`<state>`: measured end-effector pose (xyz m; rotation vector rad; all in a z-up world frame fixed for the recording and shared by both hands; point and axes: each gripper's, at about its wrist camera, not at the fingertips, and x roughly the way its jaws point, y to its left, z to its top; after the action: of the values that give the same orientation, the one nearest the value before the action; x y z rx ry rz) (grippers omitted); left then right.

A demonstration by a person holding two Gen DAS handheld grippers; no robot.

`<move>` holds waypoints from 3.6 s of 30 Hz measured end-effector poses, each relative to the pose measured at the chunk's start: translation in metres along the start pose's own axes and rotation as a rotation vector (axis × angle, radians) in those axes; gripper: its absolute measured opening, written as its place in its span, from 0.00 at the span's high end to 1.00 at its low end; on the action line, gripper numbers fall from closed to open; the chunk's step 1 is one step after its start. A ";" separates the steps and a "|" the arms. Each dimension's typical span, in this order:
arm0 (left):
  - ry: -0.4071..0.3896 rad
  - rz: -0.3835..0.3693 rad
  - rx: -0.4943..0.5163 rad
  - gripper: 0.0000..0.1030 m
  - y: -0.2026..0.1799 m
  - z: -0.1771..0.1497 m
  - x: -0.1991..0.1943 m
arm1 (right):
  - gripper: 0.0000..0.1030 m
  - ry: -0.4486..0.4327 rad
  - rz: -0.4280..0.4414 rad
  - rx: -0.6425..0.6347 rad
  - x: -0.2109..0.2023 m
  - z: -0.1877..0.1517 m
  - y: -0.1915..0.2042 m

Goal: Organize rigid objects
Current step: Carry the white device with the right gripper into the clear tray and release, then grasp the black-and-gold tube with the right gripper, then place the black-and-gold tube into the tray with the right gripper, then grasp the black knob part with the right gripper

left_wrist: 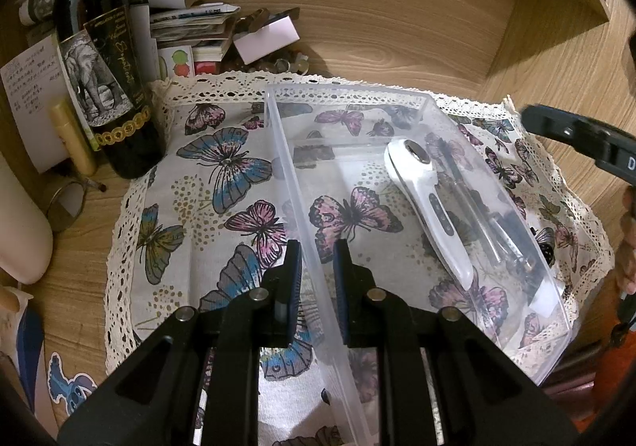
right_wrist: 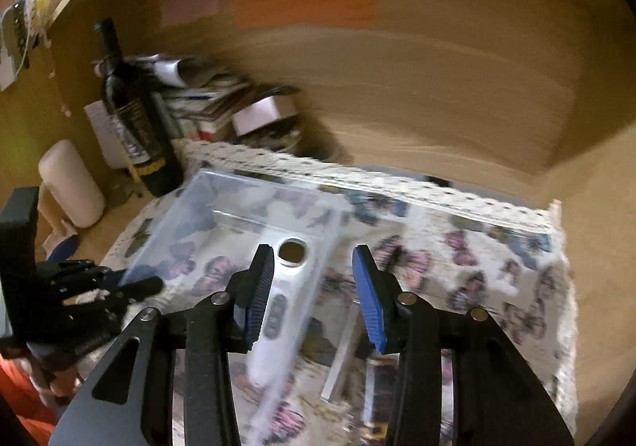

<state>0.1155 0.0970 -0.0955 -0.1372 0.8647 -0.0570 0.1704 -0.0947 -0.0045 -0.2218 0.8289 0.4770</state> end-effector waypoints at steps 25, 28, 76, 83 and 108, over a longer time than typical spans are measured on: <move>0.013 0.008 -0.003 0.85 0.000 -0.004 0.001 | 0.77 0.301 -0.031 0.059 0.047 -0.091 -0.047; 0.013 0.009 -0.004 0.85 -0.001 -0.004 0.001 | 0.77 0.321 -0.029 0.063 0.055 -0.092 -0.049; 0.005 0.000 -0.004 0.84 -0.003 -0.001 0.002 | 0.79 0.177 0.183 -0.101 0.061 -0.011 0.056; 0.003 -0.002 0.001 0.84 -0.002 -0.002 0.002 | 0.79 0.174 0.171 -0.108 0.065 -0.008 0.060; 0.003 0.001 0.009 0.84 0.000 -0.002 0.002 | 0.64 0.103 -0.102 0.154 0.009 -0.034 -0.070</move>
<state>0.1152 0.0963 -0.0979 -0.1285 0.8677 -0.0599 0.1879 -0.1648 -0.0335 -0.1460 0.9461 0.3066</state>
